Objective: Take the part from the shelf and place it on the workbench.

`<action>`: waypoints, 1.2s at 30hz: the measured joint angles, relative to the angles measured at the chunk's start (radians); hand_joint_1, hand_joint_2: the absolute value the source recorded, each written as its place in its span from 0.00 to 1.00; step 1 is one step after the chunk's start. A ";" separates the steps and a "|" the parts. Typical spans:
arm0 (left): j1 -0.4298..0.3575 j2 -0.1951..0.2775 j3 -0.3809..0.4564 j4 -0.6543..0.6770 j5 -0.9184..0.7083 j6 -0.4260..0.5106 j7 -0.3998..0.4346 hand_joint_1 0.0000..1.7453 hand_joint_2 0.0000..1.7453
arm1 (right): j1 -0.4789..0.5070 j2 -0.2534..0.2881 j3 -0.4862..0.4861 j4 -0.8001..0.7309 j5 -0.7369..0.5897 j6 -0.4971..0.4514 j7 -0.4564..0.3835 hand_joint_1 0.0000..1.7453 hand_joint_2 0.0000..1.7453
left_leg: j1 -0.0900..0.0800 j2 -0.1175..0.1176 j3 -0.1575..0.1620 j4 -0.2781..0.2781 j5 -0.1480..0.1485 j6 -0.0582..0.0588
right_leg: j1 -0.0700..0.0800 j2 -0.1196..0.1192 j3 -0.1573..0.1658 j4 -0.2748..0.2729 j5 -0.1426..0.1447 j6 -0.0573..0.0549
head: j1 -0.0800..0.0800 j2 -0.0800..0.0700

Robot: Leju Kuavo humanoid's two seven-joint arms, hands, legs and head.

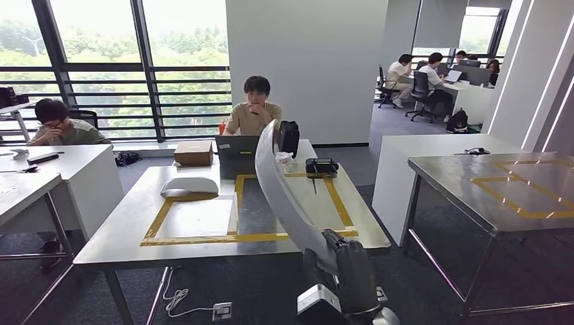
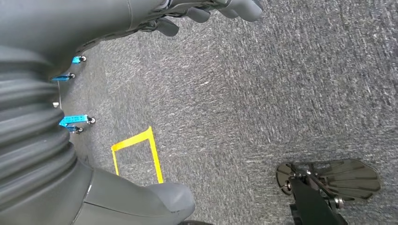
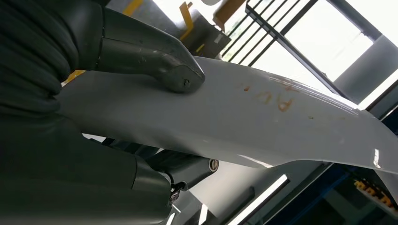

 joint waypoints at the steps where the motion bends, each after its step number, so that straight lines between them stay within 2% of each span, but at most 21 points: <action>1: -0.001 0.000 0.000 0.000 0.004 0.000 0.000 0.00 1.00 | -0.013 0.000 -0.004 0.000 0.006 0.007 0.005 1.00 1.00 | 0.000 0.000 0.000 0.000 0.000 0.000 | 0.000 0.000 0.000 0.000 0.000 0.000 | 0.000 0.000; 10: -0.004 0.000 0.000 0.000 0.016 -0.003 -0.013 0.00 1.00 | -0.099 0.002 -0.010 0.012 0.031 0.029 0.027 1.00 1.00 | -0.004 0.000 -0.002 0.001 0.000 0.000 | -0.004 0.000 -0.001 0.000 0.002 0.004 | 0.000 0.000; 14: -0.004 0.000 0.000 0.000 0.017 -0.003 -0.015 0.00 1.00 | -0.121 0.006 -0.010 0.019 0.033 0.033 0.028 1.00 1.00 | -0.009 -0.001 -0.005 0.002 -0.003 0.009 | -0.009 -0.002 -0.001 -0.002 0.002 0.013 | 0.000 0.000; 16: -0.004 0.000 0.000 0.000 0.017 -0.003 -0.016 0.00 1.00 | -0.133 0.010 -0.010 0.022 0.033 0.037 0.028 1.00 1.00 | -0.004 -0.002 0.000 -0.008 0.001 0.018 | -0.010 0.002 -0.003 0.004 -0.003 0.020 | 0.000 0.000; 18: -0.007 0.000 0.000 0.000 0.017 -0.003 -0.018 0.00 1.00 | -0.143 0.012 -0.010 0.026 0.032 0.042 0.028 1.00 1.00 | 0.002 -0.004 0.005 -0.018 0.006 0.027 | -0.011 0.018 -0.032 0.066 -0.039 0.025 | 0.000 0.000; 20: -0.009 0.000 0.000 0.000 0.017 -0.003 -0.019 0.00 1.00 | -0.147 0.011 -0.010 0.033 0.030 0.047 0.028 1.00 1.00 | 0.002 -0.007 0.005 -0.019 0.006 0.030 | -0.011 0.030 -0.102 0.200 -0.101 0.027 | 0.001 0.000; 21: -0.009 0.000 0.000 0.000 0.017 -0.003 -0.019 0.00 1.00 | -0.146 0.010 -0.010 0.038 0.030 0.049 0.028 1.00 1.00 | 0.002 -0.010 0.005 -0.018 0.006 0.030 | -0.012 0.031 -0.136 0.260 -0.120 0.029 | 0.001 0.000; 22: -0.009 0.000 0.000 0.000 0.017 -0.003 -0.019 0.00 1.00 | -0.145 0.009 -0.010 0.042 0.029 0.049 0.028 1.00 1.00 | 0.002 -0.013 0.005 -0.017 0.004 0.029 | -0.012 0.032 -0.156 0.290 -0.119 0.029 | 0.001 0.000; 23: -0.009 0.000 0.000 0.001 0.017 -0.003 -0.019 0.00 1.00 | -0.144 0.009 -0.010 0.046 0.029 0.049 0.028 1.00 1.00 | 0.003 -0.016 0.005 -0.015 0.003 0.026 | -0.013 0.032 -0.156 0.279 -0.099 0.029 | 0.002 0.000; 24: -0.009 0.000 0.000 0.001 0.017 -0.003 -0.019 0.00 1.00 | -0.145 0.009 -0.010 0.047 0.029 0.049 0.028 1.00 1.00 | 0.004 -0.020 0.006 -0.012 0.001 0.023 | -0.014 0.032 -0.135 0.228 -0.063 0.027 | 0.002 0.000; 25: -0.009 -0.001 0.000 0.001 0.017 -0.003 -0.019 0.00 1.00 | -0.146 0.008 -0.010 0.048 0.029 0.049 0.028 1.00 1.00 | 0.006 -0.023 0.006 -0.008 -0.003 0.017 | -0.016 0.032 -0.103 0.154 -0.027 0.026 | 0.002 0.000; 26: -0.009 -0.001 0.000 0.001 0.017 -0.003 -0.019 0.00 1.00 | -0.147 0.008 -0.009 0.049 0.028 0.049 0.028 1.00 1.00 | 0.005 -0.026 0.005 -0.003 -0.007 0.011 | -0.015 0.034 -0.074 0.090 -0.001 0.023 | 0.002 0.000; 27: -0.009 -0.001 0.000 0.002 0.017 -0.003 -0.020 0.00 1.00 | -0.148 0.008 -0.009 0.050 0.028 0.049 0.027 1.00 1.00 | 0.004 -0.029 0.003 0.000 -0.010 0.003 | -0.013 0.035 -0.055 0.044 0.013 0.019 | 0.002 0.000; 28: -0.009 0.000 0.000 0.002 0.017 -0.002 -0.021 0.00 1.00 | -0.149 0.008 -0.008 0.052 0.026 0.049 0.027 1.00 1.00 | 0.003 -0.030 0.002 0.001 -0.012 -0.005 | -0.011 0.036 -0.047 0.023 0.016 0.013 | 0.001 0.000; 31: -0.007 0.000 0.001 0.002 0.017 0.000 -0.025 0.00 1.00 | -0.151 0.008 -0.007 0.056 0.022 0.049 0.026 1.00 1.00 | 0.006 -0.029 0.006 -0.004 -0.015 -0.026 | -0.008 0.036 -0.042 0.018 0.013 -0.009 | 0.001 0.000; 32: -0.007 0.000 0.001 0.002 0.018 0.001 -0.026 0.00 1.00 | -0.152 0.008 -0.006 0.057 0.021 0.049 0.025 1.00 1.00 | 0.007 -0.027 0.000 0.010 -0.024 -0.032 | -0.009 0.035 -0.037 0.015 0.013 -0.016 | 0.000 0.000; 34: -0.006 -0.001 0.001 0.002 0.021 0.004 -0.028 0.00 1.00 | -0.154 0.009 -0.006 0.059 0.019 0.049 0.023 1.00 1.00 | 0.008 -0.020 -0.043 0.097 -0.065 -0.039 | -0.011 0.032 -0.027 0.010 0.009 -0.028 | -0.001 0.000; 36: -0.002 -0.001 0.002 0.003 0.025 0.006 -0.029 0.00 1.00 | -0.153 0.009 -0.004 0.063 0.017 0.049 0.021 1.00 1.00 | 0.008 -0.016 -0.117 0.231 -0.112 -0.042 | -0.009 0.031 -0.020 0.010 0.002 -0.035 | -0.002 0.000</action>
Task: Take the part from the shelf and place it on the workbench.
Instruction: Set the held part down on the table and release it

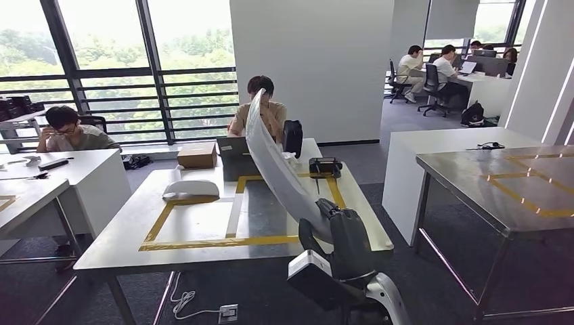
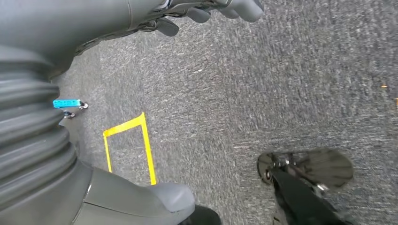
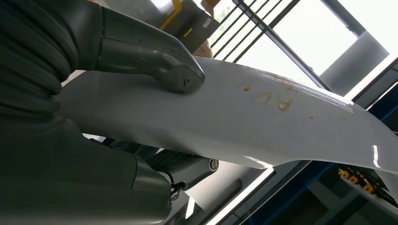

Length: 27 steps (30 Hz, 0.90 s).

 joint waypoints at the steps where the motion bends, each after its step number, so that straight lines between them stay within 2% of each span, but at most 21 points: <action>1: 0.003 0.000 0.000 0.000 0.001 0.000 0.000 0.00 1.00 | 0.001 0.000 0.001 0.003 0.000 0.000 -0.001 1.00 1.00 | 0.000 0.001 -0.026 0.039 -0.003 0.000 | 0.001 0.000 0.004 0.001 -0.004 -0.001 | 0.000 0.000; 2: 0.005 0.000 0.001 0.000 0.002 0.001 -0.001 0.00 1.00 | 0.002 0.000 0.002 0.005 -0.001 0.000 -0.002 1.00 1.00 | 0.000 0.001 -0.034 0.041 0.013 0.002 | 0.002 0.001 0.008 0.001 -0.009 -0.001 | 0.000 0.000; 3: 0.006 0.000 0.001 0.000 0.002 0.001 -0.001 0.00 1.00 | 0.002 0.000 0.002 0.006 -0.001 0.000 -0.002 1.00 1.00 | -0.001 0.001 -0.020 0.000 0.047 0.005 | 0.003 0.001 0.015 0.002 -0.014 0.001 | 0.000 0.000; 4: 0.006 0.000 0.001 0.000 0.002 0.002 -0.002 0.00 1.00 | 0.002 0.000 0.002 0.007 -0.001 0.000 -0.004 1.00 1.00 | -0.001 0.002 0.009 -0.069 0.090 0.010 | 0.003 0.001 0.023 0.002 -0.020 0.004 | 0.000 0.000; 6: 0.006 0.001 0.001 0.001 0.002 0.003 -0.003 0.00 1.00 | 0.001 0.000 0.003 0.008 -0.002 0.000 -0.006 1.00 1.00 | -0.007 0.006 0.070 -0.193 0.136 0.021 | 0.006 0.000 0.035 0.002 -0.033 0.014 | 0.000 0.000; 7: 0.005 0.001 0.001 0.001 0.002 0.003 -0.004 0.00 1.00 | 0.001 0.000 0.003 0.008 -0.002 -0.001 -0.007 1.00 1.00 | -0.010 0.008 0.086 -0.225 0.140 0.027 | 0.007 -0.001 0.038 0.000 -0.036 0.019 | 0.000 0.000; 10: 0.006 0.000 0.002 0.001 0.002 0.003 -0.003 0.00 1.00 | 0.001 0.000 0.006 0.009 -0.004 -0.001 -0.009 1.00 1.00 | -0.010 0.005 0.098 -0.239 0.128 0.045 | 0.008 -0.001 0.040 0.009 -0.034 0.034 | 0.001 0.000; 11: 0.007 0.000 0.002 0.001 0.002 0.003 -0.003 0.00 1.00 | 0.001 0.000 0.007 0.009 -0.004 -0.001 -0.009 1.00 1.00 | -0.009 0.004 0.105 -0.242 0.125 0.053 | 0.007 -0.001 0.032 0.030 -0.037 0.039 | 0.001 0.000; 12: 0.006 0.000 0.002 0.001 0.002 0.003 -0.003 0.00 1.00 | 0.000 0.000 0.008 0.009 -0.004 -0.002 -0.010 1.00 1.00 | -0.007 0.003 0.112 -0.244 0.122 0.059 | 0.006 0.000 0.013 0.065 -0.047 0.042 | 0.002 0.000; 13: 0.006 0.000 0.002 0.001 0.002 0.003 -0.003 0.00 1.00 | 0.000 -0.001 0.010 0.009 -0.004 -0.002 -0.010 1.00 1.00 | -0.007 0.002 0.118 -0.247 0.118 0.064 | 0.005 0.001 -0.019 0.118 -0.066 0.046 | 0.002 0.000; 15: 0.006 0.001 0.002 0.001 0.003 0.003 -0.004 0.00 1.00 | 0.004 -0.002 0.013 0.009 -0.004 -0.002 -0.009 1.00 1.00 | -0.008 0.001 0.126 -0.246 0.107 0.070 | 0.005 0.003 -0.101 0.241 -0.111 0.051 | 0.002 0.000; 16: 0.007 0.001 0.002 0.001 0.003 0.003 -0.004 0.00 1.00 | 0.008 -0.003 0.015 0.009 -0.004 -0.002 -0.009 1.00 1.00 | -0.008 0.000 0.131 -0.245 0.102 0.070 | 0.005 0.004 -0.134 0.280 -0.119 0.053 | 0.002 0.000; 17: 0.009 0.001 0.002 0.001 0.003 0.003 -0.004 0.00 1.00 | 0.011 -0.004 0.015 0.009 -0.004 -0.002 -0.009 1.00 1.00 | -0.008 -0.001 0.137 -0.244 0.096 0.069 | 0.005 0.004 -0.152 0.285 -0.107 0.052 | 0.002 0.000; 18: 0.011 0.001 0.002 0.002 0.003 0.003 -0.004 0.00 1.00 | 0.013 -0.006 0.016 0.009 -0.004 -0.002 -0.009 1.00 1.00 | -0.008 -0.003 0.145 -0.243 0.089 0.068 | 0.005 0.004 -0.149 0.251 -0.074 0.051 | 0.002 0.000; 20: 0.012 0.000 0.002 0.002 0.003 0.003 -0.005 0.00 1.00 | 0.014 -0.007 0.016 0.009 -0.004 -0.002 -0.009 1.00 1.00 | -0.009 -0.005 0.162 -0.239 0.074 0.061 | 0.007 0.004 -0.103 0.114 0.014 0.043 | 0.002 0.000; 21: 0.011 0.000 0.002 0.002 0.003 0.003 -0.005 0.00 1.00 | 0.013 -0.008 0.016 0.009 -0.004 -0.002 -0.009 1.00 1.00 | -0.009 -0.006 0.168 -0.238 0.067 0.057 | 0.009 0.004 -0.081 0.055 0.032 0.038 | 0.002 0.000; 22: 0.010 0.000 0.002 0.002 0.003 0.003 -0.006 0.00 1.00 | 0.013 -0.008 0.017 0.009 -0.004 -0.002 -0.008 1.00 1.00 | -0.010 -0.006 0.171 -0.239 0.061 0.051 | 0.012 0.004 -0.066 0.018 0.039 0.033 | 0.002 0.000; 23: 0.010 0.000 0.002 0.002 0.003 0.003 -0.006 0.00 1.00 | 0.013 -0.009 0.017 0.009 -0.004 -0.002 -0.008 1.00 1.00 | -0.011 -0.006 0.174 -0.237 0.059 0.044 | 0.014 0.004 -0.059 0.005 0.032 0.027 | 0.002 0.000; 25: 0.010 0.001 0.002 0.002 0.003 0.003 -0.006 0.00 1.00 | 0.014 -0.010 0.017 0.009 -0.004 -0.002 -0.006 1.00 1.00 | -0.012 -0.005 0.176 -0.231 0.057 0.031 | 0.013 0.005 -0.046 -0.001 0.033 0.013 | 0.002 0.001; 27: 0.009 0.001 0.002 0.002 0.003 0.002 -0.006 0.00 1.00 | 0.013 -0.009 0.017 0.009 -0.005 -0.003 -0.007 1.00 1.00 | -0.011 -0.002 0.157 -0.185 0.052 0.022 | 0.009 0.006 -0.028 -0.006 0.031 0.000 | 0.002 0.002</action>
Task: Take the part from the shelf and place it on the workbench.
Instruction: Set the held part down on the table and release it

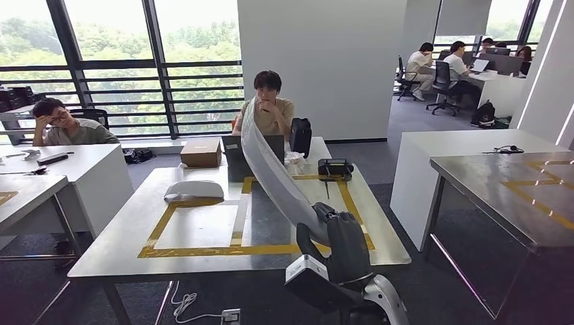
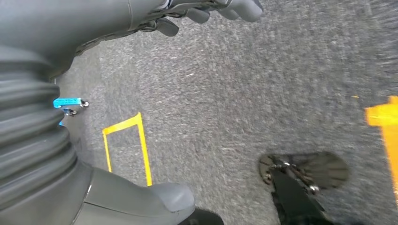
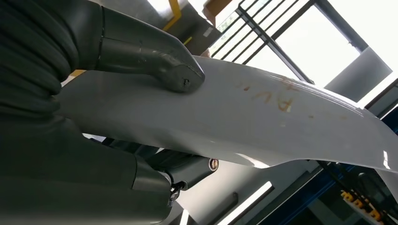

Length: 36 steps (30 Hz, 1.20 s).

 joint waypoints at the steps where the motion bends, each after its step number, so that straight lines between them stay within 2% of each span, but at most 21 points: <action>1: -0.001 0.000 0.000 0.000 0.000 0.000 0.000 0.00 1.00 | 0.000 0.000 0.000 0.000 0.000 0.000 -0.001 1.00 1.00 | 0.001 0.002 -0.029 0.049 -0.011 -0.004 | -0.002 0.000 0.009 -0.002 -0.004 -0.005 | -0.001 0.000; 3: -0.002 0.000 0.000 0.001 0.000 0.000 0.000 0.00 1.00 | 0.001 0.001 0.000 0.000 0.000 0.000 -0.002 1.00 1.00 | 0.003 0.004 -0.108 0.170 -0.055 -0.012 | -0.001 0.000 0.023 -0.002 -0.018 -0.010 | -0.003 0.001; 5: 0.002 0.000 0.000 0.001 0.000 0.000 0.000 0.00 1.00 | 0.006 0.001 0.000 0.000 0.000 0.000 -0.002 1.00 1.00 | 0.003 0.004 -0.164 0.225 -0.083 -0.014 | -0.001 0.002 0.042 -0.002 -0.034 -0.009 | -0.003 0.001; 6: 0.003 0.000 0.000 0.002 0.000 0.000 0.000 0.00 1.00 | 0.007 0.001 0.000 0.000 0.000 0.000 -0.002 1.00 1.00 | 0.003 0.005 -0.170 0.205 -0.070 -0.012 | -0.001 0.003 0.054 -0.002 -0.043 -0.008 | -0.004 0.001; 7: 0.004 0.001 0.000 0.002 0.000 0.000 0.000 0.00 1.00 | 0.008 0.001 0.000 0.000 0.000 0.000 -0.002 1.00 1.00 | 0.003 0.005 -0.160 0.154 -0.036 -0.010 | -0.001 0.003 0.068 -0.002 -0.053 -0.007 | -0.004 0.001; 9: 0.006 0.002 0.000 0.002 0.000 0.000 0.000 0.00 1.00 | 0.008 0.000 0.000 0.000 0.000 0.000 -0.002 1.00 1.00 | 0.002 0.009 -0.125 0.022 0.061 -0.002 | 0.000 0.003 0.090 0.000 -0.075 0.000 | -0.004 0.001; 10: 0.006 0.003 0.000 0.002 0.000 0.000 0.000 0.00 1.00 | 0.008 0.000 0.001 0.000 0.000 0.000 -0.002 1.00 1.00 | -0.001 0.010 -0.111 -0.023 0.092 0.004 | 0.001 0.004 0.097 0.000 -0.086 0.006 | -0.004 0.001; 11: 0.007 0.003 0.000 0.003 0.000 0.000 0.001 0.00 1.00 | 0.007 0.000 0.001 0.000 0.000 0.001 -0.001 1.00 1.00 | -0.003 0.011 -0.103 -0.047 0.108 0.010 | 0.002 0.004 0.104 0.001 -0.093 0.013 | -0.004 0.001; 14: 0.007 0.002 0.000 0.003 0.000 0.001 0.002 0.00 1.00 | 0.006 0.000 0.001 0.000 0.000 0.000 -0.002 1.00 1.00 | -0.002 0.008 -0.084 -0.056 0.101 0.033 | 0.003 0.005 0.107 0.024 -0.089 0.030 | -0.003 0.001; 16: 0.006 0.002 0.000 0.003 -0.002 0.002 0.002 0.00 1.00 | 0.004 0.000 0.001 0.000 0.000 0.000 -0.002 1.00 1.00 | 0.000 0.005 -0.066 -0.059 0.091 0.046 | 0.001 0.004 0.059 0.106 -0.094 0.039 | -0.002 0.001; 18: 0.005 0.002 0.000 0.003 -0.002 0.003 0.002 0.00 1.00 | 0.007 -0.001 0.001 0.000 0.000 0.000 -0.002 1.00 1.00 | -0.001 0.003 -0.054 -0.060 0.077 0.053 | 0.000 0.004 -0.028 0.227 -0.136 0.044 | -0.001 0.001; 20: 0.007 0.003 0.000 0.003 -0.003 0.004 0.002 0.00 1.00 | 0.014 -0.003 0.001 0.000 0.000 0.000 -0.002 1.00 1.00 | -0.003 0.000 -0.038 -0.059 0.060 0.053 | 0.000 0.004 -0.097 0.289 -0.180 0.043 | 0.000 0.001; 21: 0.008 0.002 0.000 0.003 -0.003 0.004 0.002 0.00 1.00 | 0.016 -0.004 0.001 0.000 0.001 0.000 -0.002 1.00 1.00 | -0.004 -0.001 -0.026 -0.059 0.050 0.053 | 0.001 0.004 -0.109 0.276 -0.175 0.041 | 0.000 0.001; 22: 0.010 0.002 0.000 0.003 -0.003 0.004 0.002 0.00 1.00 | 0.018 -0.004 0.001 0.000 0.001 0.000 -0.002 1.00 1.00 | -0.005 -0.003 -0.012 -0.058 0.040 0.052 | 0.002 0.004 -0.106 0.230 -0.144 0.036 | 0.000 0.001; 24: 0.010 0.001 0.000 0.003 -0.003 0.004 0.002 0.00 1.00 | 0.018 -0.006 0.001 0.001 0.001 0.000 -0.004 1.00 1.00 | -0.008 -0.004 0.012 -0.057 0.019 0.047 | 0.010 0.005 -0.076 0.094 -0.037 0.022 | -0.001 0.001; 26: 0.009 0.001 0.000 0.004 -0.003 0.004 0.001 0.00 1.00 | 0.017 -0.008 0.001 0.002 0.000 0.001 -0.005 1.00 1.00 | -0.010 -0.007 0.024 -0.057 0.000 0.037 | 0.017 0.007 -0.054 0.012 0.027 0.012 | -0.001 0.001; 28: 0.008 0.002 0.000 0.003 -0.004 0.004 0.001 0.00 1.00 | 0.014 -0.008 0.000 0.003 -0.002 0.002 -0.006 1.00 1.00 | -0.012 -0.009 0.032 -0.048 -0.003 0.024 | 0.015 0.009 -0.040 -0.002 0.029 0.007 | -0.001 0.001; 30: 0.008 0.004 0.000 0.003 -0.006 0.005 0.000 0.00 1.00 | 0.011 -0.007 0.000 0.003 -0.003 0.001 -0.008 1.00 1.00 | -0.013 -0.007 0.022 -0.007 0.001 0.014 | 0.009 0.009 -0.017 -0.010 0.024 -0.004 | -0.003 0.001; 32: 0.007 0.005 0.000 0.003 -0.008 0.006 0.001 0.00 1.00 | 0.007 -0.006 0.000 0.005 -0.004 0.002 -0.010 1.00 1.00 | -0.010 -0.003 -0.036 0.091 -0.021 0.006 | 0.006 0.006 0.003 -0.013 0.011 -0.013 | -0.005 0.001; 34: 0.007 0.005 0.000 0.003 -0.010 0.007 0.002 0.00 1.00 | 0.007 -0.006 0.000 0.008 -0.004 0.003 -0.011 1.00 1.00 | -0.006 0.000 -0.117 0.204 -0.074 -0.003 | 0.006 0.006 0.018 -0.013 -0.004 -0.015 | -0.006 0.001; 36: 0.011 0.007 0.000 0.004 -0.011 0.007 0.003 0.00 1.00 | 0.009 -0.006 0.000 0.012 -0.004 0.003 -0.010 1.00 1.00 | -0.003 0.003 -0.162 0.233 -0.100 -0.009 | 0.004 0.008 0.038 -0.013 -0.022 -0.013 | -0.007 0.001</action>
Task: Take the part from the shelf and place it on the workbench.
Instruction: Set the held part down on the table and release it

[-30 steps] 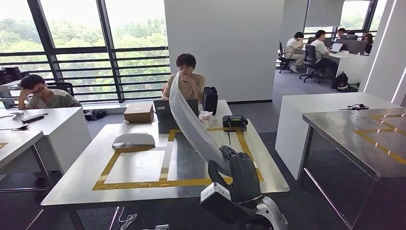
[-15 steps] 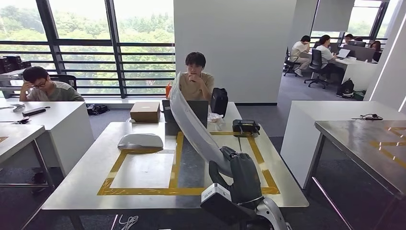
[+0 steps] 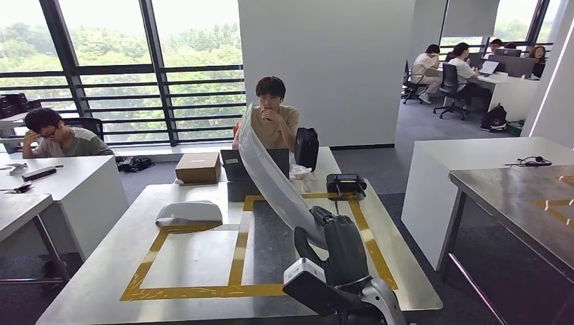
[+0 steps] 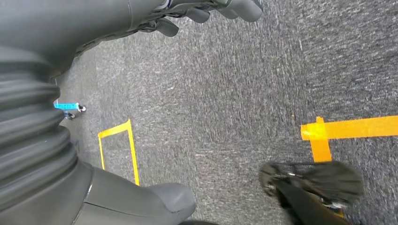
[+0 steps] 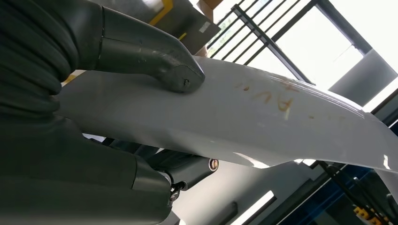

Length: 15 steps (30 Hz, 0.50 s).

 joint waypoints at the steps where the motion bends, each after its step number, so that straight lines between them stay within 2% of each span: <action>1: 0.001 0.000 0.000 0.000 0.000 0.000 0.000 0.00 1.00 | 0.000 0.000 0.000 0.001 0.000 0.000 0.000 1.00 1.00 | 0.001 0.001 -0.006 -0.010 0.003 -0.001 | -0.001 0.001 0.008 0.000 -0.007 0.001 | 0.000 0.000; 4: 0.002 0.001 0.000 0.000 -0.001 0.000 0.000 0.00 1.00 | 0.000 0.000 0.000 0.002 0.000 0.000 0.000 1.00 1.00 | 0.001 0.002 -0.002 -0.039 0.021 -0.002 | -0.002 0.001 0.017 0.000 -0.014 0.003 | 0.000 0.000; 5: 0.002 0.002 0.000 0.000 -0.001 0.000 0.000 0.00 1.00 | 0.000 0.000 0.000 0.003 0.000 0.000 0.000 1.00 1.00 | 0.001 0.002 0.004 -0.061 0.035 -0.002 | -0.002 0.001 0.022 0.000 -0.017 0.004 | 0.000 0.000; 6: 0.002 0.002 0.000 0.000 -0.001 0.000 0.000 0.00 1.00 | 0.000 0.000 0.000 0.003 0.000 0.000 0.000 1.00 1.00 | 0.002 0.003 0.019 -0.111 0.075 -0.001 | -0.003 0.001 0.030 0.000 -0.024 0.006 | 0.000 0.000; 8: 0.002 0.003 0.000 0.001 -0.002 0.000 0.002 0.00 1.00 | -0.003 0.000 0.000 0.005 0.000 0.000 0.000 1.00 1.00 | 0.002 0.007 0.057 -0.234 0.164 0.018 | 0.000 0.000 0.054 0.004 -0.052 0.023 | 0.000 0.000; 9: 0.002 0.002 0.000 0.001 -0.004 0.000 0.003 0.00 1.00 | -0.004 0.000 0.000 0.007 0.000 0.000 0.000 1.00 1.00 | 0.002 0.008 0.074 -0.278 0.194 0.029 | 0.002 -0.001 0.060 0.013 -0.063 0.031 | 0.001 0.000; 10: 0.002 0.002 0.000 0.002 -0.006 0.000 0.004 0.00 1.00 | -0.006 0.000 0.001 0.008 0.000 0.000 -0.001 1.00 1.00 | 0.003 0.008 0.084 -0.292 0.197 0.043 | 0.003 -0.001 0.054 0.037 -0.068 0.040 | 0.001 0.000; 11: 0.002 0.003 0.000 0.002 -0.007 -0.001 0.004 0.00 1.00 | -0.008 0.000 0.001 0.010 -0.001 0.000 -0.002 1.00 1.00 | 0.004 0.007 0.093 -0.293 0.192 0.051 | 0.002 -0.002 0.032 0.081 -0.069 0.044 | 0.002 0.000; 12: 0.001 0.003 0.000 0.001 -0.009 -0.002 0.004 0.00 1.00 | -0.008 0.000 0.001 0.011 -0.002 0.000 -0.002 1.00 1.00 | 0.005 0.006 0.100 -0.294 0.186 0.057 | 0.001 -0.003 -0.004 0.139 -0.079 0.049 | 0.003 0.000; 14: 0.001 0.006 0.000 0.001 -0.009 -0.005 0.005 0.00 1.00 | -0.006 0.000 0.001 0.017 -0.003 0.000 -0.003 1.00 1.00 | 0.004 0.004 0.114 -0.294 0.170 0.062 | -0.001 -0.003 -0.095 0.263 -0.127 0.056 | 0.003 0.000; 15: 0.001 0.006 0.000 0.001 -0.010 -0.006 0.006 0.00 1.00 | -0.003 0.000 0.002 0.021 -0.003 0.000 -0.002 1.00 1.00 | 0.004 0.003 0.123 -0.294 0.161 0.062 | -0.001 -0.003 -0.129 0.298 -0.151 0.057 | 0.003 0.000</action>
